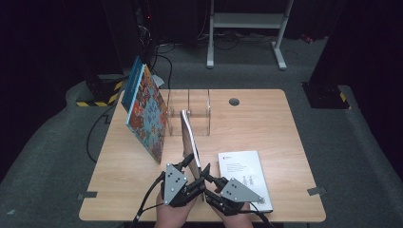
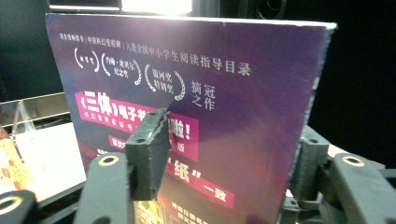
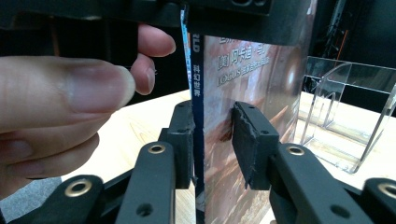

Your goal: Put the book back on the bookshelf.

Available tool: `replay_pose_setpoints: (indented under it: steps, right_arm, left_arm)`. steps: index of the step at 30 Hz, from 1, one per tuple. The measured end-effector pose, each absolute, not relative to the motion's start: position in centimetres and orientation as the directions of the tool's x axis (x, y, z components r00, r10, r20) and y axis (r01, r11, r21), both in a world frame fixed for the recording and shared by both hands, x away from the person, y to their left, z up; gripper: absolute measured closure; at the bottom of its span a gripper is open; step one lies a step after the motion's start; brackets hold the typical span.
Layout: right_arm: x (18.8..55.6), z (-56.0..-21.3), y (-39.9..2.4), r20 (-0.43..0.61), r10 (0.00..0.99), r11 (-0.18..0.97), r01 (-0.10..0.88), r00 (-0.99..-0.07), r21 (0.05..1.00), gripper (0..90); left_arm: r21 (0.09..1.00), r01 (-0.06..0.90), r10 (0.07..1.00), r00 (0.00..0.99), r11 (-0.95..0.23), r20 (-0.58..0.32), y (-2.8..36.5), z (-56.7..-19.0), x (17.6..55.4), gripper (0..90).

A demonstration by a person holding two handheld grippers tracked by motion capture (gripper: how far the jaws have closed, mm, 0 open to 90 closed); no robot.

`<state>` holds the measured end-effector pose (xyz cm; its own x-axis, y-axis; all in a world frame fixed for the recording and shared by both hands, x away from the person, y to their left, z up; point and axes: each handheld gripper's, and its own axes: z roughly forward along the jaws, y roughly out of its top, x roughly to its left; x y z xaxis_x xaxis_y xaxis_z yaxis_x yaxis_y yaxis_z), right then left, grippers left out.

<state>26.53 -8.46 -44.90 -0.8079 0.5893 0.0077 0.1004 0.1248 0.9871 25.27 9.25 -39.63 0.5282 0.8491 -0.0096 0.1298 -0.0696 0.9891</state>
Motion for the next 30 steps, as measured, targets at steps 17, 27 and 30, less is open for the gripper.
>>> replay_pose_setpoints:
  steps: [17, 27, 30]
  right_arm:
    - [26.5, -44.9, -8.0, 0.004, 0.576, 0.142, 0.104, -0.818, 0.984, 64.8]
    - [26.5, -45.0, -8.0, 0.0, 0.568, 0.167, 0.116, -0.823, 0.979, 64.3]
    - [26.7, -45.1, -8.4, 0.005, 0.577, 0.165, 0.122, -0.817, 0.979, 64.4]
  left_arm:
    - [0.993, 0.104, 0.859, 0.512, -0.061, -0.001, 9.8, -39.9, 24.4, 60.0]
    - [0.996, 0.076, 0.904, 0.428, -0.047, 0.01, 11.4, -40.0, 24.7, 83.6]
    - [0.997, 0.063, 0.903, 0.43, -0.041, 0.01, 11.7, -40.0, 24.8, 83.7]
